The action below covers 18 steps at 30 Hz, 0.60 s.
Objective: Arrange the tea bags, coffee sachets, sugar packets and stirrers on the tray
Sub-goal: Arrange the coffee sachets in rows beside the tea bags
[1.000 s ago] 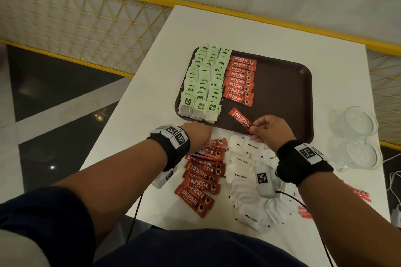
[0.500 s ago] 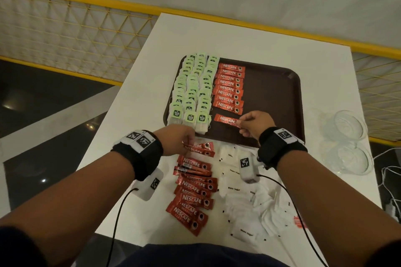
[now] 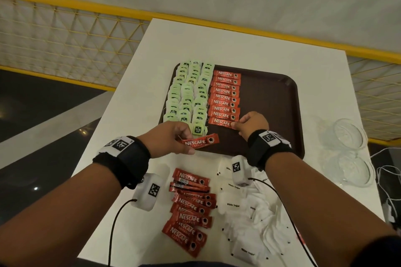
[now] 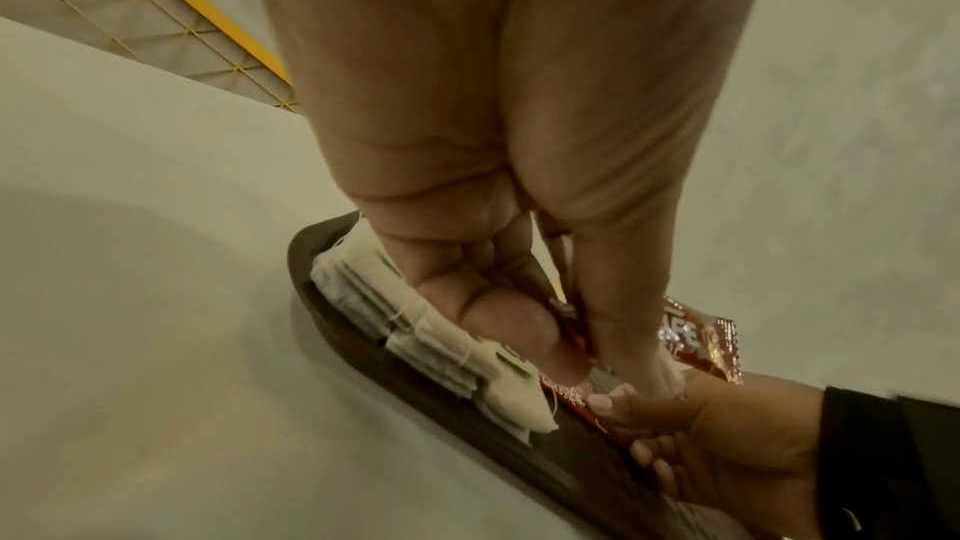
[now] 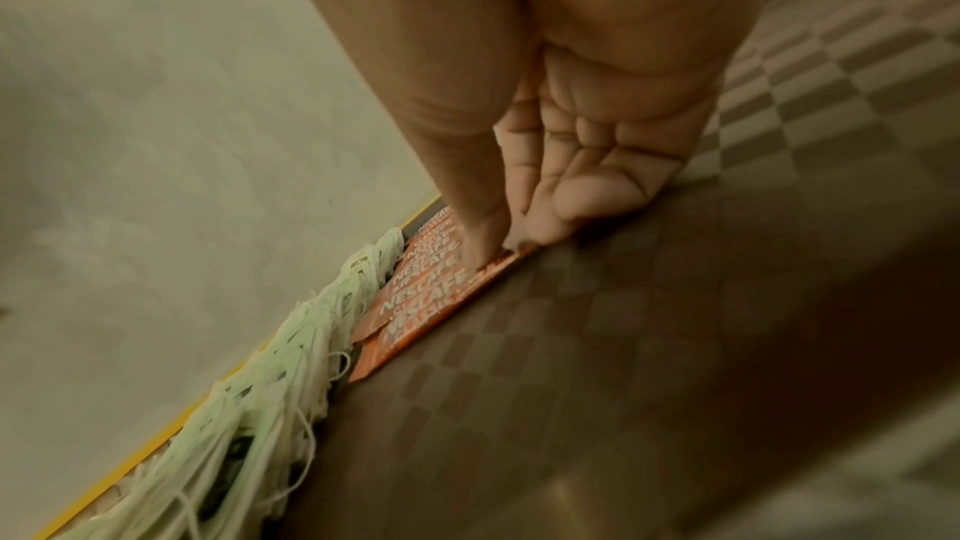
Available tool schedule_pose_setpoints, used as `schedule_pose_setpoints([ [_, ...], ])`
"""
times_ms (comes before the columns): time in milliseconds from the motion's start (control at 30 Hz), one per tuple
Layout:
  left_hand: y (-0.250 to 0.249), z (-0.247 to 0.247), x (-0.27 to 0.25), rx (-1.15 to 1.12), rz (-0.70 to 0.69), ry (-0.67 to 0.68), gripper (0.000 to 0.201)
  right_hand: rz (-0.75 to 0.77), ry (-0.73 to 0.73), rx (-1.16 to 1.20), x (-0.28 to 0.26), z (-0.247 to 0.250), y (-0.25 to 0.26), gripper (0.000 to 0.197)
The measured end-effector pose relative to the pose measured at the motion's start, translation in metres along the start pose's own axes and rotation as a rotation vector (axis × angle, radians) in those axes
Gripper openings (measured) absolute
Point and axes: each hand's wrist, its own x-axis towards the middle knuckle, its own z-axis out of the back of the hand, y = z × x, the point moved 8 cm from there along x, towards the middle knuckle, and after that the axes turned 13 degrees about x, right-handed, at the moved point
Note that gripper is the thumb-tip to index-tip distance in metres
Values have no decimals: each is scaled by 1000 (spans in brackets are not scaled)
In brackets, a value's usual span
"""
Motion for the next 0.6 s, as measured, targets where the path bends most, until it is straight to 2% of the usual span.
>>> schedule_pose_setpoints([
  [100, -2, 5, 8, -35, 5, -22, 25, 121, -81, 25, -11, 12, 13, 29],
  [133, -4, 7, 11, -34, 8, -37, 26, 169, -59, 52, -17, 13, 20, 29],
  [200, -8, 11, 17, -22, 8, -70, 26, 220, 122, 139, -33, 6, 34, 33],
  [267, -13, 12, 22, -8, 6, -93, 24, 204, 358, 229, -55, -7, 43, 33],
  [333, -16, 11, 27, 15, 9, -107, 22, 227, 452, 277, -68, -11, 47, 26],
  [467, -22, 9, 31, 24, 6, -127, 22, 189, 462, 424, -68, -9, 34, 14],
  [600, -11, 15, 30, -37, 43, -160, 22, 81, 364, 523, -55, 8, 2, 14],
])
